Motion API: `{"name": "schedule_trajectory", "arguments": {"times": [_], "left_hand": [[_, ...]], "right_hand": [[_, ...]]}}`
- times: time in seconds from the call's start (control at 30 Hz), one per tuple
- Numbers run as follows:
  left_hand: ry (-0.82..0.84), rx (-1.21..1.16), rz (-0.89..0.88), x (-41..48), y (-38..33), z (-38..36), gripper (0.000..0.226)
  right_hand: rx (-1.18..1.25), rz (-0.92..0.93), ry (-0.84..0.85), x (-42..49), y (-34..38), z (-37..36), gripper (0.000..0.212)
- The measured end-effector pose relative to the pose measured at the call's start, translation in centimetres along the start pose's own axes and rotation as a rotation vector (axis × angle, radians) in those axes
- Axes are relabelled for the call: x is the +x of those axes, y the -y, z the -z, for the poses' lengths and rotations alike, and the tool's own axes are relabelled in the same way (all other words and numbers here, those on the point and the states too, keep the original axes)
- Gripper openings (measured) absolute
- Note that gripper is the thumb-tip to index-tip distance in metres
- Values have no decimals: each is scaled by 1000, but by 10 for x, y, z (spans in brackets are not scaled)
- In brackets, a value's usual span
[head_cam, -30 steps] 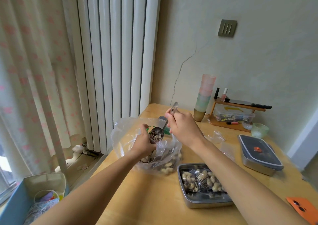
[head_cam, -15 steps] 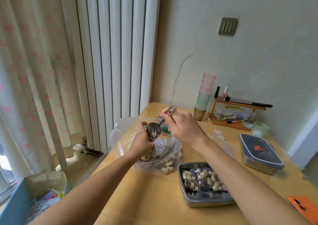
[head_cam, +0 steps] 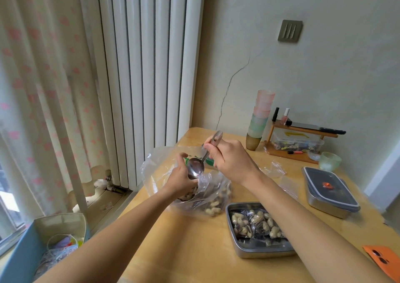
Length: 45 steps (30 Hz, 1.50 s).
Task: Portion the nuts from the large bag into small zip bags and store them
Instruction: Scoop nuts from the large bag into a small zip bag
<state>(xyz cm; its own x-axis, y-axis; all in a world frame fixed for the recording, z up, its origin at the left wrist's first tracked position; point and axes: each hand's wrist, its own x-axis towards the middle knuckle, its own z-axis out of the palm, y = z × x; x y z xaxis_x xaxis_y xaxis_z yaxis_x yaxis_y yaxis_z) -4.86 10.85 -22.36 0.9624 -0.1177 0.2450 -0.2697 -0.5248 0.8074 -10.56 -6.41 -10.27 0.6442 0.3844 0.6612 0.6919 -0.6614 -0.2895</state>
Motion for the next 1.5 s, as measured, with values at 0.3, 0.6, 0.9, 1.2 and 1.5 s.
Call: {"name": "schedule_trajectory", "arguments": {"times": [0.3,0.6,0.9,1.2,1.5], "left_hand": [[-169,62,135,0,-5,16,20],[2,646,262,7,22,27,29],[22,957,185,-19,-31,25,17],[751,756,1,-18,-67,-2,23],[656,943,-143,-18,-66,-7,17]], "right_hand": [[-148,-225,81,-4,-11,-8,38],[-429,-241,302,-8,-15,3,26],[-416,-365,280,-6,-24,4,31],[-43,-317,165,-15,-37,10,25],[141,-355,99,-21,-40,19,21]]}}
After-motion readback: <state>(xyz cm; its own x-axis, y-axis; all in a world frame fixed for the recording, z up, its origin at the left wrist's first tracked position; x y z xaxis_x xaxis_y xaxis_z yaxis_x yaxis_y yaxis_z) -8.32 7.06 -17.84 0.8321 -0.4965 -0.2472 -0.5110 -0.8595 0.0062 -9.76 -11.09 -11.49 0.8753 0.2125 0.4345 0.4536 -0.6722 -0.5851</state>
